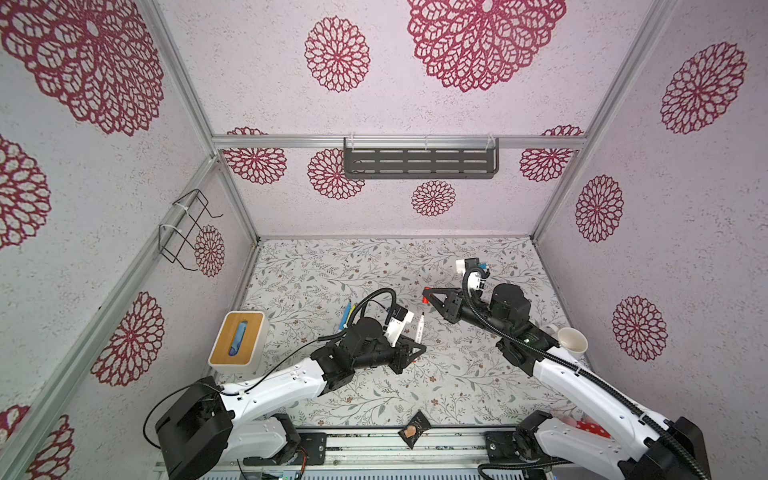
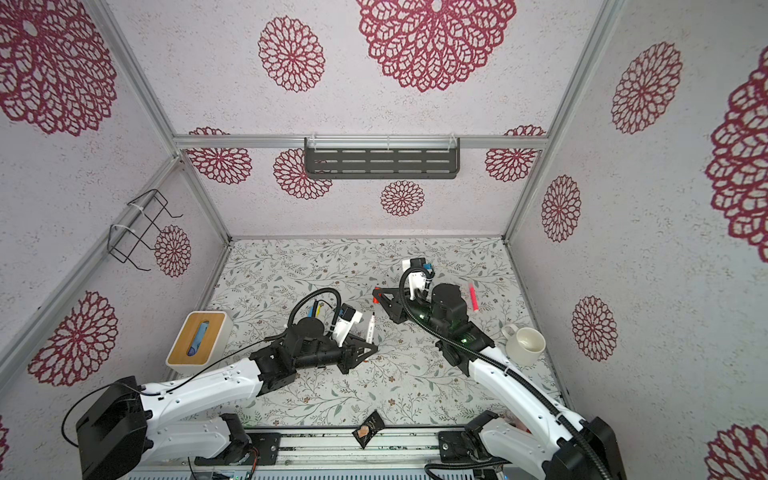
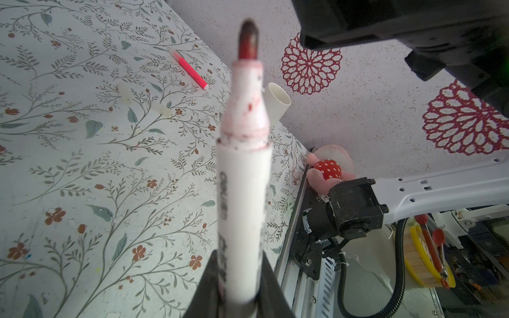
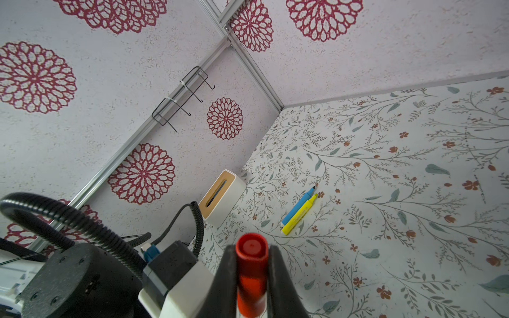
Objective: Insert the pens into the pen caps
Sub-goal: 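Lower the red cap with the right gripper onto the white marker tip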
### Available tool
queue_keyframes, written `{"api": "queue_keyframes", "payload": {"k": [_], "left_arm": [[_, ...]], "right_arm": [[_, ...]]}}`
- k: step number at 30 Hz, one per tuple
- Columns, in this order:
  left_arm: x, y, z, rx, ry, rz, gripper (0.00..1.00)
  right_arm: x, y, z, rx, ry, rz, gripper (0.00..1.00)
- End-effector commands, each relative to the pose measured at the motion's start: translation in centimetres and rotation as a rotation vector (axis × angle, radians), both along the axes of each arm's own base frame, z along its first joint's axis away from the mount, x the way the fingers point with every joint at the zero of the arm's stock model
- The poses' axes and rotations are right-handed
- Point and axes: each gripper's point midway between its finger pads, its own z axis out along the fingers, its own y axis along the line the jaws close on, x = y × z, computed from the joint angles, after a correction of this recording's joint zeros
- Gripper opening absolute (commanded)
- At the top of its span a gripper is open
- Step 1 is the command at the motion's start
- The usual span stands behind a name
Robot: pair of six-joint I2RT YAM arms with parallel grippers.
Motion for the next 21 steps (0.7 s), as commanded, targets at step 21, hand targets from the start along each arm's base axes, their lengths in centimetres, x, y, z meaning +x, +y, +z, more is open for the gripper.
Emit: {"api": "queue_keyframes", "payload": {"k": [21], "left_arm": [[0.13,0.3,2.05,-0.013,-0.085,0.012,0.0]], "right_arm": [[-1.52,0.43,1.19,0.024,-0.049,0.023,0.04]]}}
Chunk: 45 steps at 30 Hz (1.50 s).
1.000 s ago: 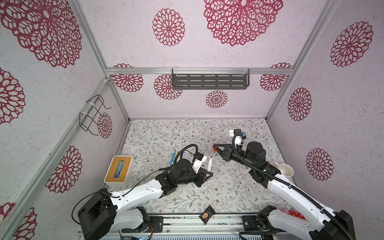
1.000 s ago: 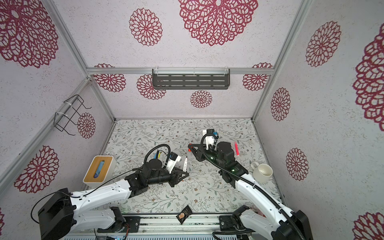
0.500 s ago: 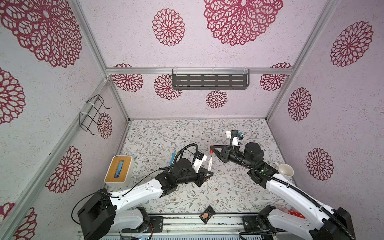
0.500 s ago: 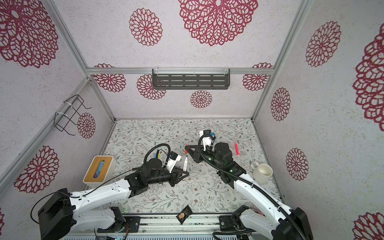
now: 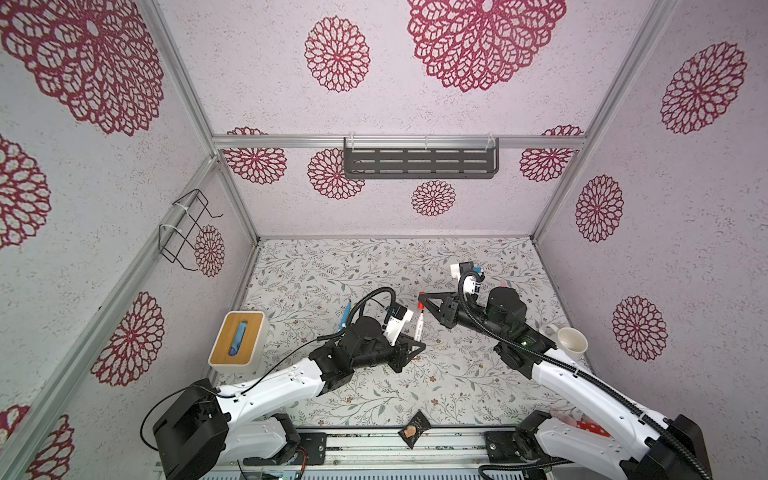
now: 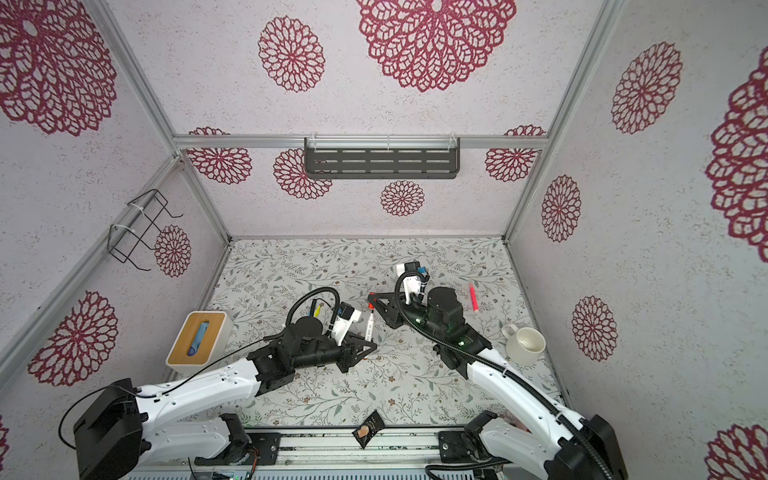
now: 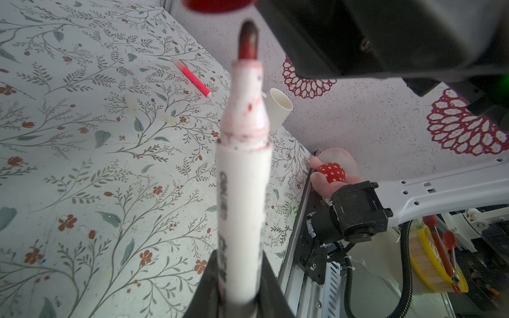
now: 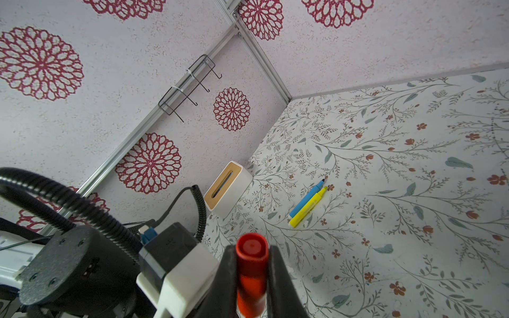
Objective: Insert the pens into the pen caps
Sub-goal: 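Lower the red cap with the right gripper onto the white marker tip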
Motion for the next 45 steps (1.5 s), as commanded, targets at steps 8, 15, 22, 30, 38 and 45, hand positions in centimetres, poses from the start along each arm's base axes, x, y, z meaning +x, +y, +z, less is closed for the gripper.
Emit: {"api": "queue_keyframes", "payload": {"k": [8,15,22,30,38,45], "left_arm": [[-0.1,0.0,1.4,-0.018,-0.05,-0.002,0.0],[0.0,-0.2,1.7,-0.021,-0.053,-0.002,0.0],[0.0,-0.2,2.0,-0.025,-0.057,-0.002,0.0],[-0.1,-0.1,2.2,-0.026,-0.058,-0.004,0.0],[0.0,0.2,2.6,-0.038,-0.075,0.007,0.0],[0.0,0.3,3.4,-0.051,-0.092,0.01,0.0]], "right_arm": [[-1.0,-0.4,1.7,0.031,-0.05,0.006,0.04],[-1.6,-0.4,2.8,0.047,-0.07,0.021,0.04],[-2.0,-0.3,1.7,0.032,-0.054,0.022,0.04],[-2.1,-0.4,1.1,0.025,-0.052,0.016,0.04],[-2.6,0.2,0.1,0.018,-0.044,0.037,0.05],[-3.7,1.4,-0.3,0.026,-0.05,0.085,0.05]]}}
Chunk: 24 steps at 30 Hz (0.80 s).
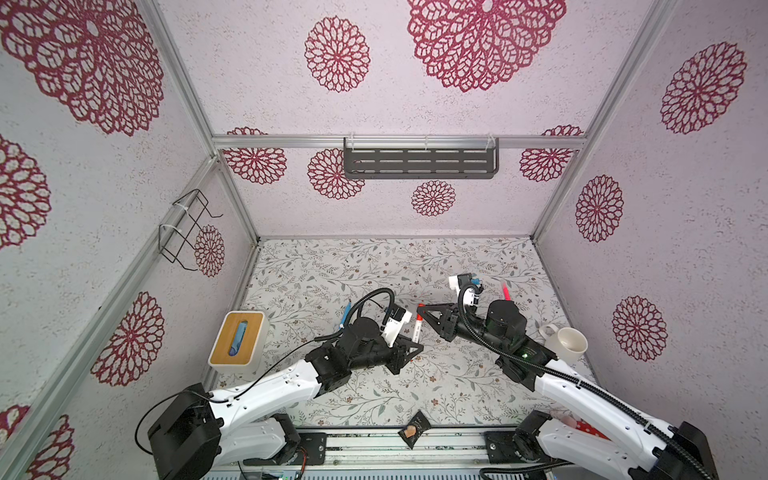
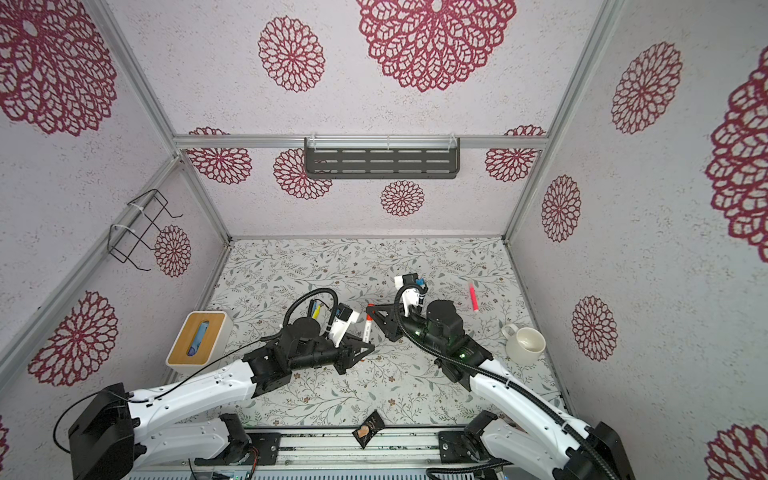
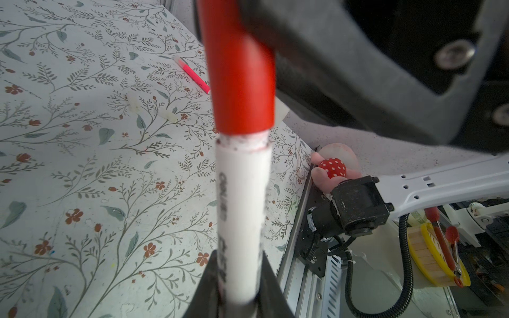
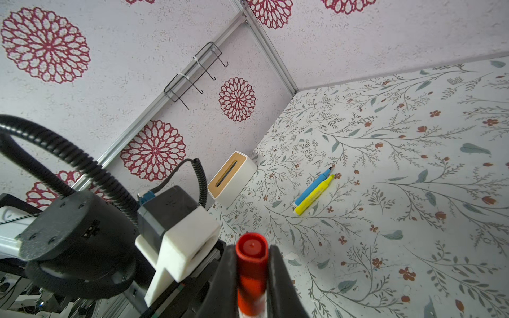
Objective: Insert the pens into the pen caps
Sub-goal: 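Lower the red cap with the right gripper onto the white marker tip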
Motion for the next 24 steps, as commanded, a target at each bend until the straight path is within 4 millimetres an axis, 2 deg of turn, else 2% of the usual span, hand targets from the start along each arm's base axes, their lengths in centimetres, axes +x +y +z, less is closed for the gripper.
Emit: {"api": "queue_keyframes", "payload": {"k": [1,11,19,21,24], "left_arm": [[0.3,-0.4,3.3,-0.074,-0.087,0.007,0.0],[1.6,1.5,7.7,-0.186,-0.166,0.084,0.0],[2.0,1.8,7.4,-0.166,-0.171,0.09,0.0],[1.9,1.8,7.1,-0.156,-0.162,0.086,0.0],[1.7,1.7,6.5,-0.147,-0.139,0.079,0.0]], "right_arm": [[-1.3,0.9,0.7,0.016,-0.03,0.054,0.06],[-2.8,1.5,1.5,0.011,-0.076,0.101,0.13],[-3.7,1.9,2.7,0.008,-0.099,0.134,0.2],[-3.7,1.8,3.2,0.016,-0.101,0.131,0.27],[-4.1,1.8,4.3,0.034,-0.115,0.146,0.45]]}}
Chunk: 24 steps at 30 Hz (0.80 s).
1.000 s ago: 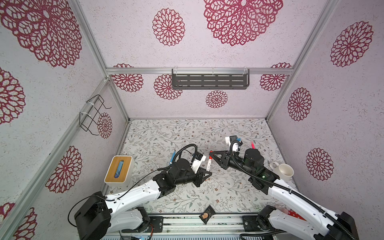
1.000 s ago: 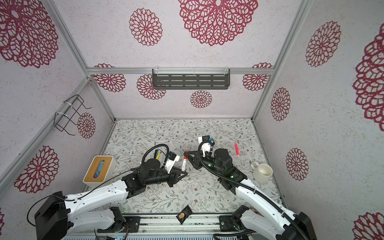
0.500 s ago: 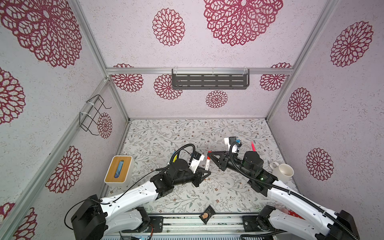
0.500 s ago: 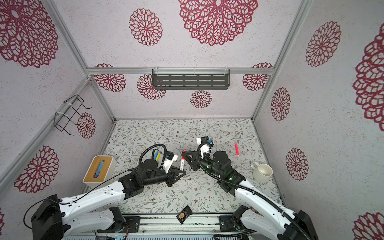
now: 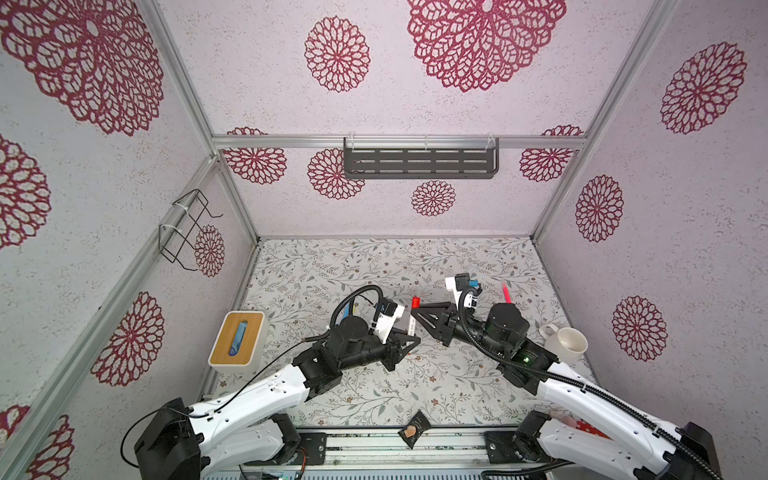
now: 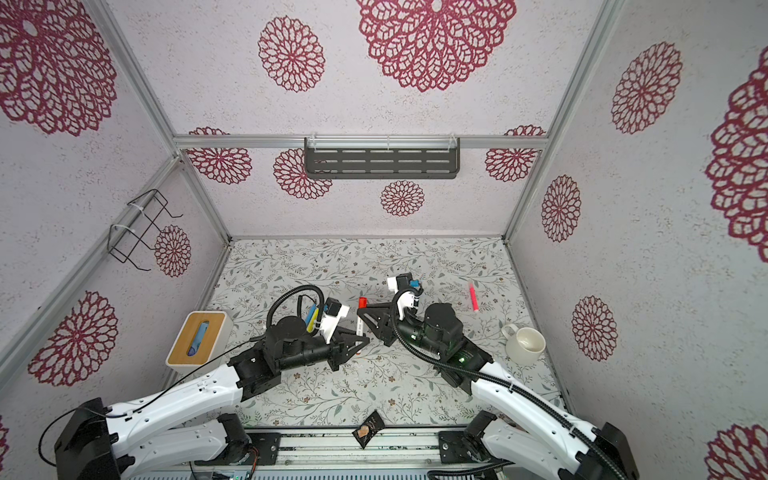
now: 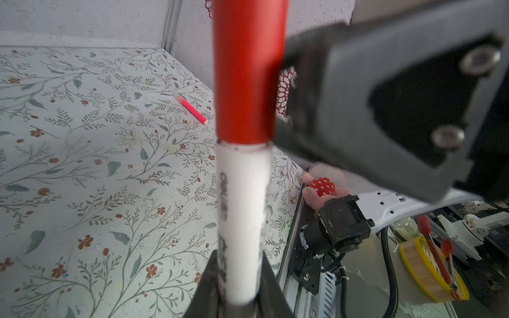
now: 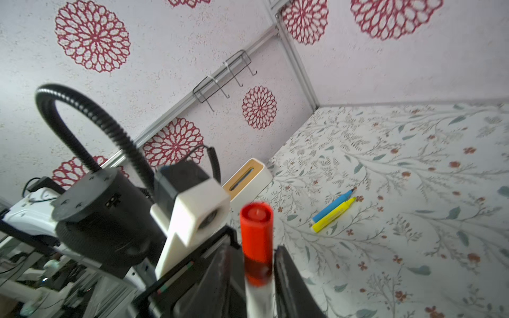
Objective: Insert the pens into the pen caps
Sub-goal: 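Lower the red cap with the right gripper onto the white marker tip, then press the cap down and open the right gripper to release it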
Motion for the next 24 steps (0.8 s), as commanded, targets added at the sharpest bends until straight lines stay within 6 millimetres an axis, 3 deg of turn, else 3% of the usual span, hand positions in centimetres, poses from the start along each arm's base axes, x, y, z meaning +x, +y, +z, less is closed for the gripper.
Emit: {"api": "queue_keyframes", "payload": {"k": [1,8,12,14,18,24], "left_arm": [[0.8,0.3,2.5,-0.058,-0.055,0.031,0.0],[0.7,0.7,2.1,-0.04,-0.055,0.04,0.0],[0.5,0.6,1.7,-0.017,-0.055,0.036,0.0],[0.3,0.5,1.6,-0.005,-0.059,0.033,0.0],[-0.1,0.3,1.6,0.001,-0.059,0.029,0.0],[-0.5,0.2,1.8,0.005,-0.066,0.028,0.0]], "right_arm": [[-1.6,0.3,2.3,0.026,-0.034,0.07,0.49],[-1.8,-1.0,4.3,0.01,-0.083,0.026,0.59],[0.4,-3.7,5.2,-0.072,-0.1,-0.177,0.61],[1.0,-4.0,5.9,-0.097,-0.116,-0.21,0.61],[1.7,-3.4,8.2,-0.089,-0.144,-0.216,0.63],[3.3,-0.8,8.7,-0.118,-0.118,-0.167,0.64]]}}
